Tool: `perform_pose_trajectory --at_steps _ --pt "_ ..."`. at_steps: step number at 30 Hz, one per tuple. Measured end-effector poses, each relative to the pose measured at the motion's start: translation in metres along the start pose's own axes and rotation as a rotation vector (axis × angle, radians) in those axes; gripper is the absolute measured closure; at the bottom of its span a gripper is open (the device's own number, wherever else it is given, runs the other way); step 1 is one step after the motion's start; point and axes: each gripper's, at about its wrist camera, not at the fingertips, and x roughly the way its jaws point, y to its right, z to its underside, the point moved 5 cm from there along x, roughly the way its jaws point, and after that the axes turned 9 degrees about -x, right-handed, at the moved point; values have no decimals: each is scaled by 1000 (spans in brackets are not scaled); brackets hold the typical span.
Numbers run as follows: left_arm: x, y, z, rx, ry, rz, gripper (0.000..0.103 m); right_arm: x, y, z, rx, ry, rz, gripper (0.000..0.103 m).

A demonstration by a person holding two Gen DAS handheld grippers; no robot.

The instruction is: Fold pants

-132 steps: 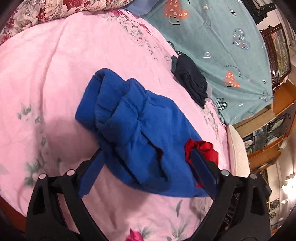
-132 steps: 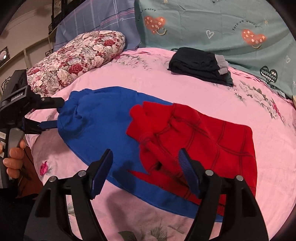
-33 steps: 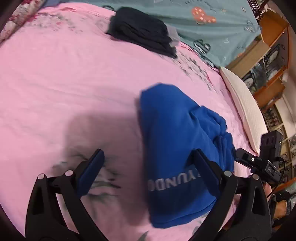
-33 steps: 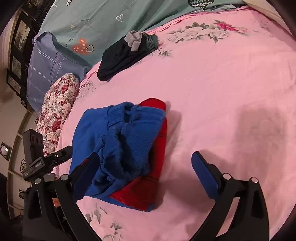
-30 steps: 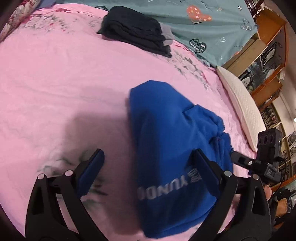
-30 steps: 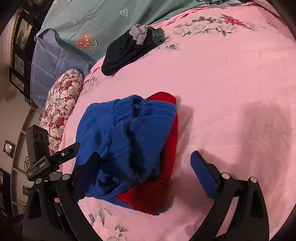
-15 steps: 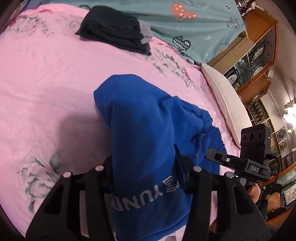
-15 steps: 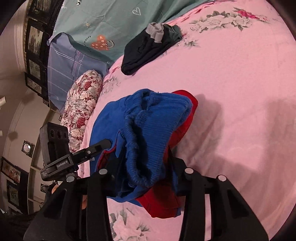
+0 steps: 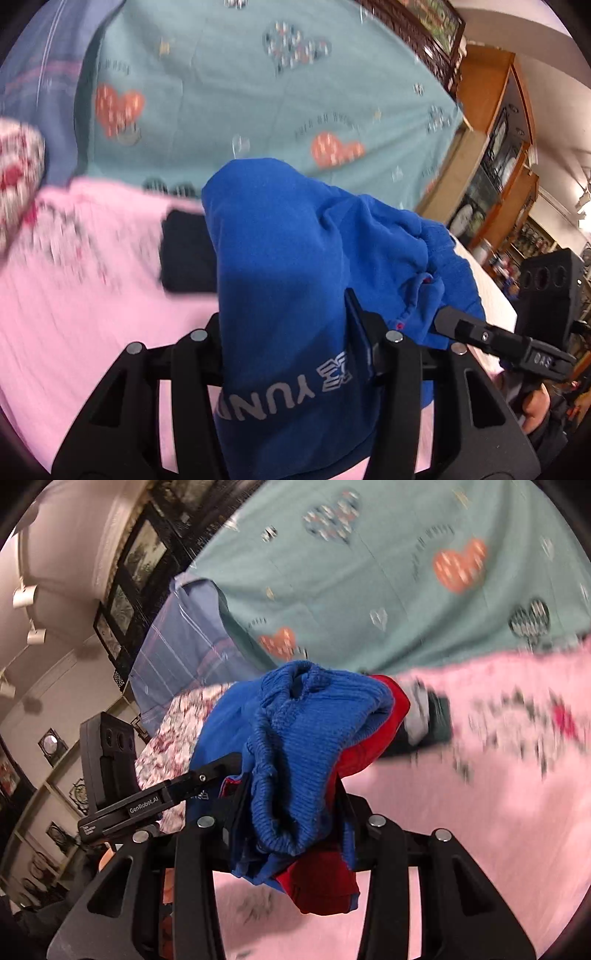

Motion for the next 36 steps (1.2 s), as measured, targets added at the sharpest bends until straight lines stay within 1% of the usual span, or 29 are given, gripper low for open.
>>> perform_pose_trajectory --at_steps 2,4,7,8,9,10,11,12,13,14,16,17,18,19,20,22,23,24,25,26,27,28,29,31,32,33,34,35,36 --pt "18 -3 -35 28 69 -37 52 23 7 -39 -41 33 30 62" --pt "44 -15 -56 27 97 -76 52 55 24 -66 -64 56 66 62" --pt "119 -55 -73 -10 77 -142 52 121 66 -84 -59 48 116 61" --pt "150 -74 -73 -38 60 -165 51 145 85 -83 -52 33 140 61" --pt "175 -91 -71 -60 46 -188 50 165 99 -79 -49 16 174 57" --pt "199 -109 -65 -76 25 -221 47 193 123 -68 -52 -30 249 55" --pt "228 -133 -56 -109 -20 -277 40 217 146 -56 -37 -91 326 53" --pt "245 -153 -48 -149 -58 -312 35 235 169 -42 -10 -155 399 53" --pt "254 -168 -44 -194 -72 -317 13 242 182 -33 13 -170 434 47" --pt "252 -180 -43 -243 -57 -294 2 239 191 -29 42 -133 426 42" --pt "238 -188 -48 -290 -67 -229 2 220 195 -33 45 -42 462 39" --pt "227 -190 -49 -298 -59 -221 2 207 191 -40 11 5 509 38" --pt "214 -192 -55 -297 -25 -213 2 194 184 -49 -29 60 533 38" --pt "198 -193 -61 -298 26 -205 2 187 176 -56 -63 90 545 38" --pt "182 -193 -68 -300 70 -192 2 184 168 -64 -96 110 542 38" --pt "180 -190 -71 -285 63 -199 2 189 146 -79 -163 139 453 38" --pt "190 -191 -67 -255 37 -265 2 201 138 -82 -195 113 424 38" --pt "205 -197 -61 -239 -1 -348 2 215 139 -79 -206 58 418 38" --pt "221 -207 -54 -268 -40 -390 2 246 152 -70 -178 -80 435 38" --pt "232 -215 -51 -296 -49 -416 2 270 169 -54 -137 -212 469 39" --pt "236 -222 -49 -320 -49 -429 2 284 185 -42 -116 -270 510 39" --pt "238 -224 -48 -352 -53 -426 2 286 189 -39 -145 -251 533 39" --pt "236 -221 -51 -352 -47 -436 2 282 184 -42 -170 -232 533 39" --pt "221 -207 -60 -333 -33 -420 2 261 168 -55 -138 -157 442 39" --pt "204 -197 -67 -315 -8 -412 2 243 159 -63 -136 -106 415 38" --pt "181 -187 -75 -299 37 -407 2 221 146 -77 -150 -52 418 38" --pt "161 -179 -80 -286 72 -396 2 201 135 -83 -154 -20 411 37" --pt "128 -164 -84 -256 117 -374 2 175 123 -89 -155 10 405 36" --pt "102 -150 -84 -229 147 -358 2 155 112 -91 -158 31 407 32"
